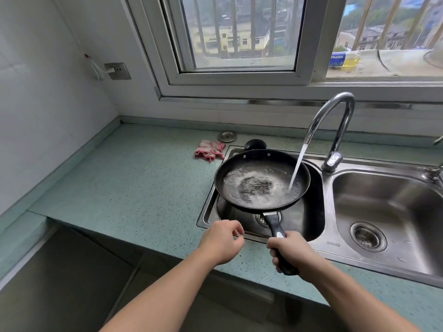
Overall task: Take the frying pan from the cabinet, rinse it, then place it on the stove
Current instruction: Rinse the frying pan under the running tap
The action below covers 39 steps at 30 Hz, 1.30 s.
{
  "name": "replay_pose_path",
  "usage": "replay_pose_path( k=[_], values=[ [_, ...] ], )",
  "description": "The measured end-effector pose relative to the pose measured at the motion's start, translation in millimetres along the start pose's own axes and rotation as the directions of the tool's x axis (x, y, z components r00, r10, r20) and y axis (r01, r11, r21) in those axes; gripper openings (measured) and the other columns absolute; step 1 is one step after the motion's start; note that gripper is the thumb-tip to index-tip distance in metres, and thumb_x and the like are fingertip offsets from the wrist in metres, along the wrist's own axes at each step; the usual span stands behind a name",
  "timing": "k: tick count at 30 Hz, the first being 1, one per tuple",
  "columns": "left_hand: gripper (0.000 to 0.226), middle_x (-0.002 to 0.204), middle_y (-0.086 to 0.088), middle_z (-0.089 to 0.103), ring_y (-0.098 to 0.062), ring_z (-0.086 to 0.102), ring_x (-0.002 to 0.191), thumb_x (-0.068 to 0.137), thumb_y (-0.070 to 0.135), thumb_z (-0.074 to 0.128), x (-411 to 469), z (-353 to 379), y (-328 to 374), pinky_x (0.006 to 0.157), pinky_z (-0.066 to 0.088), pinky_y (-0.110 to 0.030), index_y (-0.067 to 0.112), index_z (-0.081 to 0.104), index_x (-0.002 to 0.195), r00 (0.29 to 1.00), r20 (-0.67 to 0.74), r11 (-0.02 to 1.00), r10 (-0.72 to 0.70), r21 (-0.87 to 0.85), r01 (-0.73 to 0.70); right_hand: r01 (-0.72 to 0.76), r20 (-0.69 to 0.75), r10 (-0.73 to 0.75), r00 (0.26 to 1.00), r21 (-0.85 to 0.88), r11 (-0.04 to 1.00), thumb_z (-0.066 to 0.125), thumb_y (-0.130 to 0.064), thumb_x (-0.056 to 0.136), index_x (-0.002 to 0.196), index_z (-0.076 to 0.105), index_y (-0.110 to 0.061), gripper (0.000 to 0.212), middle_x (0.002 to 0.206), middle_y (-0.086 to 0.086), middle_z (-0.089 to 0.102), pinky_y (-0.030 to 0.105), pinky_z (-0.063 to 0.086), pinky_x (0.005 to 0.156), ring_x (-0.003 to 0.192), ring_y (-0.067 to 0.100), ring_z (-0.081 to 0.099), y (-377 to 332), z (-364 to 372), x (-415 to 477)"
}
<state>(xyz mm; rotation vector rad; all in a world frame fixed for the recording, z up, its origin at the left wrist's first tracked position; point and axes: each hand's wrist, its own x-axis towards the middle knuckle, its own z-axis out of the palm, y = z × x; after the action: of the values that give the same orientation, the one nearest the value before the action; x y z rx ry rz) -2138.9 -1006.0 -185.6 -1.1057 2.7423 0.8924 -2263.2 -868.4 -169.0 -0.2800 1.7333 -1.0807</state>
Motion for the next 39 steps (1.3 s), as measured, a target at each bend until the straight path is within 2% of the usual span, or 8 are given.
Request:
replay_pose_path(
  k=[6, 10, 14, 17, 21, 27, 33, 39],
  values=[
    [0.017, 0.102, 0.012, 0.063, -0.010, 0.055, 0.100, 0.086, 0.033, 0.052, 2, 3, 0, 0.088, 0.050, -0.033, 0.031, 0.063, 0.098, 1.000, 0.016, 1.000, -0.003, 0.010, 0.003, -0.008, 0.011, 0.008, 1.000, 0.072, 0.997, 0.051, 0.007, 0.083, 0.062, 0.044, -0.008, 0.027, 0.052, 0.009, 0.045, 0.018, 0.034, 0.037, 0.035, 0.014, 0.042, -21, -40, -7],
    [0.017, 0.102, 0.011, 0.063, -0.011, 0.055, 0.100, 0.086, 0.032, 0.052, 3, 11, 12, 0.090, 0.050, -0.035, 0.030, 0.064, 0.098, 0.999, 0.037, 0.999, 0.034, 0.005, -0.034, -0.022, -0.021, 0.022, 1.000, -0.004, 1.000, 0.052, 0.005, 0.082, 0.069, 0.044, -0.007, 0.020, 0.052, 0.008, 0.046, 0.019, 0.034, 0.037, 0.036, 0.015, 0.041, -7, -59, -10],
    [0.018, 0.104, 0.010, 0.063, -0.011, 0.055, 0.103, 0.086, 0.031, 0.052, 2, 14, 18, 0.091, 0.049, -0.035, 0.029, 0.064, 0.100, 0.998, 0.039, 0.999, 0.052, 0.004, -0.052, -0.041, -0.018, 0.041, 0.999, -0.038, 0.998, 0.053, 0.003, 0.081, 0.078, 0.043, -0.006, 0.014, 0.052, 0.007, 0.046, 0.019, 0.035, 0.037, 0.035, 0.016, 0.043, 15, -38, -12],
    [0.018, 0.102, 0.010, 0.063, -0.011, 0.055, 0.103, 0.086, 0.032, 0.052, 1, 13, 14, 0.091, 0.049, -0.035, 0.029, 0.064, 0.098, 0.998, 0.026, 0.999, 0.051, 0.003, -0.051, -0.041, -0.013, 0.042, 0.999, 0.032, 0.999, 0.051, 0.004, 0.080, 0.076, 0.043, -0.007, 0.014, 0.053, 0.009, 0.045, 0.021, 0.036, 0.042, 0.035, 0.017, 0.042, 22, -10, -8],
    [0.018, 0.102, 0.011, 0.063, -0.012, 0.055, 0.102, 0.085, 0.034, 0.052, -2, 9, 1, 0.089, 0.049, -0.035, 0.031, 0.064, 0.098, 1.000, 0.004, 1.000, 0.005, 0.022, -0.006, -0.044, 0.029, 0.041, 0.999, 0.102, 0.994, 0.050, 0.004, 0.083, 0.072, 0.043, -0.006, 0.016, 0.053, 0.010, 0.045, 0.021, 0.037, 0.040, 0.035, 0.017, 0.044, 11, 16, -4],
    [0.014, 0.103, 0.013, 0.063, -0.012, 0.059, 0.089, 0.085, 0.036, 0.052, -6, 3, -15, 0.082, 0.052, -0.033, 0.034, 0.062, 0.096, 0.998, -0.007, 0.998, -0.060, -0.009, 0.060, -0.031, 0.092, 0.020, 0.996, 0.125, 0.992, 0.050, 0.006, 0.084, 0.065, 0.046, -0.007, 0.024, 0.054, 0.010, 0.045, 0.019, 0.037, 0.038, 0.036, 0.014, 0.045, -27, -5, -1],
    [0.017, 0.107, 0.012, 0.063, -0.013, 0.058, 0.085, 0.087, 0.036, 0.053, -4, 7, -6, 0.080, 0.051, -0.032, 0.033, 0.063, 0.100, 0.998, -0.002, 0.998, -0.058, -0.015, 0.058, -0.030, 0.013, 0.030, 0.999, 0.020, 0.999, 0.052, 0.005, 0.084, 0.059, 0.043, -0.009, 0.029, 0.054, 0.011, 0.042, 0.017, 0.033, 0.036, 0.035, 0.015, 0.039, -29, -59, 6],
    [0.018, 0.108, 0.013, 0.061, -0.011, 0.057, 0.095, 0.086, 0.037, 0.051, 0, 11, 2, 0.085, 0.050, -0.033, 0.034, 0.062, 0.100, 1.000, 0.020, 1.000, -0.022, 0.001, 0.022, -0.033, 0.011, 0.034, 0.999, -0.017, 0.999, 0.051, 0.003, 0.082, 0.068, 0.044, -0.008, 0.019, 0.054, 0.009, 0.046, 0.021, 0.035, 0.040, 0.037, 0.016, 0.042, 0, -43, 7]
  ],
)
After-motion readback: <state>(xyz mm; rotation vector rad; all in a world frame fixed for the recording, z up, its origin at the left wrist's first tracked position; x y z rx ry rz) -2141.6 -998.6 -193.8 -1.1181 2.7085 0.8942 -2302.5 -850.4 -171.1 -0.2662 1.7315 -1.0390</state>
